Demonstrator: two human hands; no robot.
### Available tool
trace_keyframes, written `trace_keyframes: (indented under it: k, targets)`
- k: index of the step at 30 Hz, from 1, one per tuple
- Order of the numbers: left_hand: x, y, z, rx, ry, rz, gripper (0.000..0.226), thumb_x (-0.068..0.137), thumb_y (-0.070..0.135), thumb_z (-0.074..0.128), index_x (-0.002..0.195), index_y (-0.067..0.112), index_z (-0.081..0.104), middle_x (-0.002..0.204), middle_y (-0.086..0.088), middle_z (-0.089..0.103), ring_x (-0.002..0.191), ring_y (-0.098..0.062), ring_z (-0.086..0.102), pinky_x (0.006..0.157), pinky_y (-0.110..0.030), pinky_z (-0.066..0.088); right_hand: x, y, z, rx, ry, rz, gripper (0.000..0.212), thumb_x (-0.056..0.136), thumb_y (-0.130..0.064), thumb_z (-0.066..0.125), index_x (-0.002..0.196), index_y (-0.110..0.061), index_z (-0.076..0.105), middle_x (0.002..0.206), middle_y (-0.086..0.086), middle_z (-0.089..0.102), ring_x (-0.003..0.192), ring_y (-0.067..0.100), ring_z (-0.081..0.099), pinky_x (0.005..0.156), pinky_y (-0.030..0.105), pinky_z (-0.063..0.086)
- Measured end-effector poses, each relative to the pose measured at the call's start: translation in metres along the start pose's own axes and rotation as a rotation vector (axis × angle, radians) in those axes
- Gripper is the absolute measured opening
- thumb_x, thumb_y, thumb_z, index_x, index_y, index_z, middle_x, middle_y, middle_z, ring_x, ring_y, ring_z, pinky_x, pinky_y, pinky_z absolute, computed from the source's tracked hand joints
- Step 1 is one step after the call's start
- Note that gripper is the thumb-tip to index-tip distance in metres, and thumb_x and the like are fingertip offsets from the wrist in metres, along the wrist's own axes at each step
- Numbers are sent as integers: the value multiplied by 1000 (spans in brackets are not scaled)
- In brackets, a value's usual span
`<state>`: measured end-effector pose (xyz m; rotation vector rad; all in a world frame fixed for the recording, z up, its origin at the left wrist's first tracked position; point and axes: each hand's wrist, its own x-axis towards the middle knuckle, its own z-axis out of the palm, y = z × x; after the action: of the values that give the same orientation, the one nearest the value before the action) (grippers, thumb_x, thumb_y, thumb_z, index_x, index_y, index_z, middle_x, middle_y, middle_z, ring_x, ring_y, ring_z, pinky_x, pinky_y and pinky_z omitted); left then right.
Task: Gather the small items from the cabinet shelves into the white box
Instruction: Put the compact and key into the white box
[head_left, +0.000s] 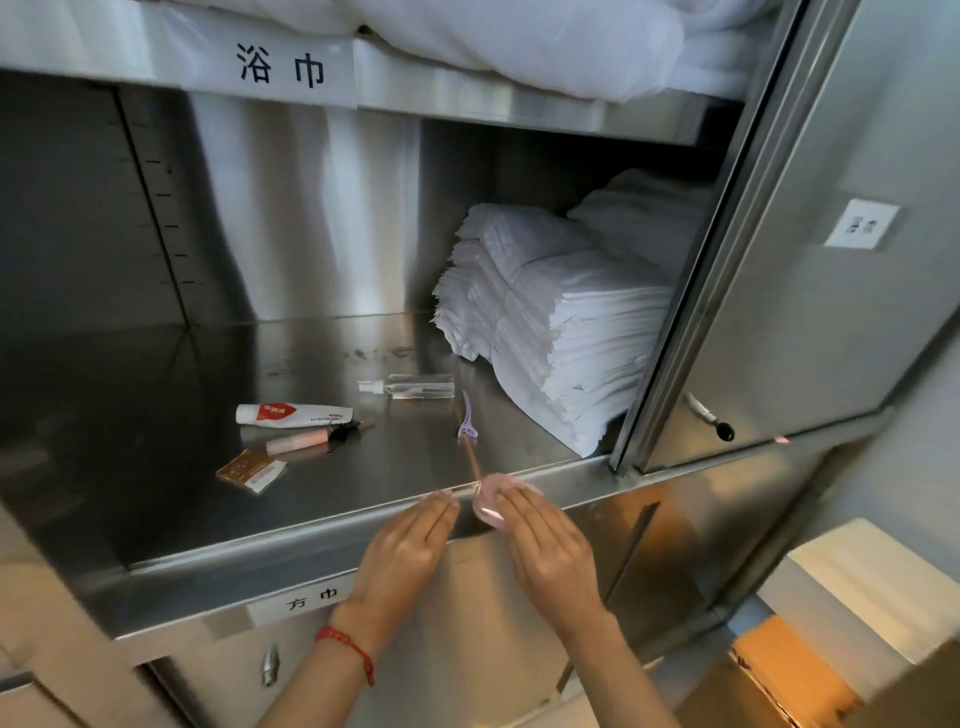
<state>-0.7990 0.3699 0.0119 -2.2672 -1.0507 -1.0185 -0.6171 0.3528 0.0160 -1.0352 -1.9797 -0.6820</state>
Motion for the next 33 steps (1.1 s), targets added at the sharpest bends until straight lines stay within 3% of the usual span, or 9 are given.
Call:
trace_keyframes:
  k: [7,17,22,26,29,33]
  targets:
    - [15,27,13,-63,71,67,35,72,-1,44,85,1,76,93,-14,73,77,-21,72,62,-29,58,-22,17,-23,-100,32,71,29,83,0,52,105,-2,71,110,11,69,105,21,65,96,35,49]
    - [50,83,55,-186,16,159,39,70,-2,43,93,0,74,99,-14,72,82,-22,72,67,-31,59,-55,67,-65,-190,13,135,28,85,0,56,110,-3,69,116,10,66,112,19,62,99,33,47]
    - [74,125,72,-222,-4,214,43,71,-4,40,93,3,75,99,-12,72,83,-20,72,69,-30,58,-81,104,-90,-267,-13,183,28,95,-9,46,108,-3,70,113,11,68,107,21,64,101,33,44]
    - [96,159,84,-242,13,262,41,72,-3,40,91,3,76,97,-12,73,85,-20,72,72,-31,58,-103,137,-109,-315,-38,211,25,86,-8,60,108,-4,71,112,11,68,107,20,65,100,34,42]
    - [111,185,97,-263,31,294,39,72,-2,40,89,2,76,95,-13,73,85,-21,72,73,-31,56,-115,158,-124,-350,-22,234,33,98,-13,40,106,-4,71,110,11,69,105,20,65,97,33,44]
    - [127,219,121,-293,43,318,38,75,-3,41,91,1,75,96,-14,72,86,-21,72,75,-33,57,-131,186,-146,-388,-3,266,41,101,-19,34,105,-4,71,108,11,70,102,21,67,93,33,47]
